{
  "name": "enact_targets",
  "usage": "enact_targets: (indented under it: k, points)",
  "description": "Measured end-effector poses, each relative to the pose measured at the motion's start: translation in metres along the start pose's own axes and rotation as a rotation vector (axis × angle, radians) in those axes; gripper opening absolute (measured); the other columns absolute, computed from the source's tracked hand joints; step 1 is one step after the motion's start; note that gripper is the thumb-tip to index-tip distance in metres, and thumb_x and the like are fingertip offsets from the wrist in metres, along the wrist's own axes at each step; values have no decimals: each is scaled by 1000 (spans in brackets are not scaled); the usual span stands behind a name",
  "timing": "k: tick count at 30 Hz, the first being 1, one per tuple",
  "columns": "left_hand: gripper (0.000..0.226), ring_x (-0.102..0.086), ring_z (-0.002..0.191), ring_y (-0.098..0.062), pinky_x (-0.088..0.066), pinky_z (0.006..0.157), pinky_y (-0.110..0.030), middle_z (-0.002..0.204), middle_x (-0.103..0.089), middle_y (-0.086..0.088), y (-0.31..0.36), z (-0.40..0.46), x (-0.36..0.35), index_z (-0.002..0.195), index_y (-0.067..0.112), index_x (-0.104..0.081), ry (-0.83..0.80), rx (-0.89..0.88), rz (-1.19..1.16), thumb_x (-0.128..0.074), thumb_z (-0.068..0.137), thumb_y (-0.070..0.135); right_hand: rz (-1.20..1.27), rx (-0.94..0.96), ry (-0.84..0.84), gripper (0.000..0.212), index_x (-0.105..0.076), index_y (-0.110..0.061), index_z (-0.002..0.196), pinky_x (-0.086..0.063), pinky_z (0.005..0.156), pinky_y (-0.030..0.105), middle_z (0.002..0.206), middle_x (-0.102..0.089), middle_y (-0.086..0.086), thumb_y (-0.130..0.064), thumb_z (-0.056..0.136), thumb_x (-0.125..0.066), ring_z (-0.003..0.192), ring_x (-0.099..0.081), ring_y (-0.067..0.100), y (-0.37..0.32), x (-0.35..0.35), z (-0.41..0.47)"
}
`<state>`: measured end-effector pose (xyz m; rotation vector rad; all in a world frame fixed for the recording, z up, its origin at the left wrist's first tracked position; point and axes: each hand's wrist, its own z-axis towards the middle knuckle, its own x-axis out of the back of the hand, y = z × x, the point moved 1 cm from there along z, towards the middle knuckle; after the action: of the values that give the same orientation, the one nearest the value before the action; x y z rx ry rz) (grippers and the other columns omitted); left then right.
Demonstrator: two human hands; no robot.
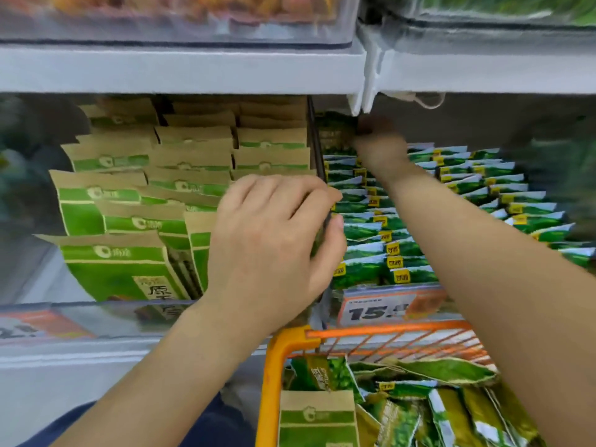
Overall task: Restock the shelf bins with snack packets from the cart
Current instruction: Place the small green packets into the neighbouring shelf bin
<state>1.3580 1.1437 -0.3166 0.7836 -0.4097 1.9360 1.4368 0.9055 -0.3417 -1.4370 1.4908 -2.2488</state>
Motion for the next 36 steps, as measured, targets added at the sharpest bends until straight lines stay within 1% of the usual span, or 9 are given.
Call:
enact_targets:
  k: [4,9,13,16,20,24,27,30,36]
  points:
    - [23,-64,89,-21,-39,84,-34,100,-70,3,0,0,0,98,17,-73,-8,5,3,-52,94,27,-84,22,9,35,-68,1,107,-44,72,32,109,-67,19,-28,94,-56,102,-61,33,-4,8,-9]
    - [22,-63,88,-22,-38,85,-34,98,-70,3,1,2,1,97,18,-72,-13,31,40,-53,92,27,-35,47,69,31,-68,4,105,-46,88,41,113,-66,22,-23,92,-58,109,-59,35,-6,44,-40]
    - [22,-61,100,-27,-36,96,-39,102,-69,-1,8,-1,7,101,16,-71,41,7,67,-53,92,24,57,81,95,14,-71,-23,94,-45,72,22,95,-70,-1,-19,90,-58,90,-61,12,-3,84,-105]
    - [23,-56,110,-29,-32,106,-40,107,-68,-5,31,-10,20,107,11,-70,54,-68,-80,-55,91,19,60,222,62,18,-63,-33,74,-50,71,26,70,-67,-10,-23,89,-62,69,-61,6,-6,110,-176]
    - [29,-62,91,-27,-48,80,-37,95,-68,-3,63,-39,22,105,13,-68,-324,-160,-329,-46,92,25,-201,226,-123,19,-64,-26,71,-48,64,32,63,-66,-1,-30,89,-60,61,-61,16,7,118,-243]
    - [39,-62,98,-26,-49,83,-35,108,-66,-2,62,-54,9,105,14,-68,-534,-210,-339,-35,86,24,-605,96,-576,22,-69,-23,81,-40,61,28,77,-65,-1,-37,91,-56,73,-57,17,34,100,-289]
    - [35,-57,110,-17,-46,91,-31,116,-64,4,53,-54,10,112,20,-67,-539,-36,-515,-39,91,16,-436,-64,-787,35,-69,-16,88,-48,64,27,84,-70,0,-47,93,-54,75,-64,16,48,76,-311]
    - [26,-58,100,-9,-49,84,-32,111,-63,8,49,-53,11,109,21,-68,-515,45,-602,-50,94,10,-137,-322,-933,41,-63,-14,92,-51,53,22,81,-69,0,-55,89,-55,66,-65,13,50,54,-322]
    - [22,-57,97,-9,-47,80,-29,113,-63,9,52,-50,12,109,24,-68,-550,39,-583,-52,95,19,-61,-387,-917,33,-50,-18,89,-53,58,25,88,-64,1,-42,83,-71,67,-62,10,42,40,-335]
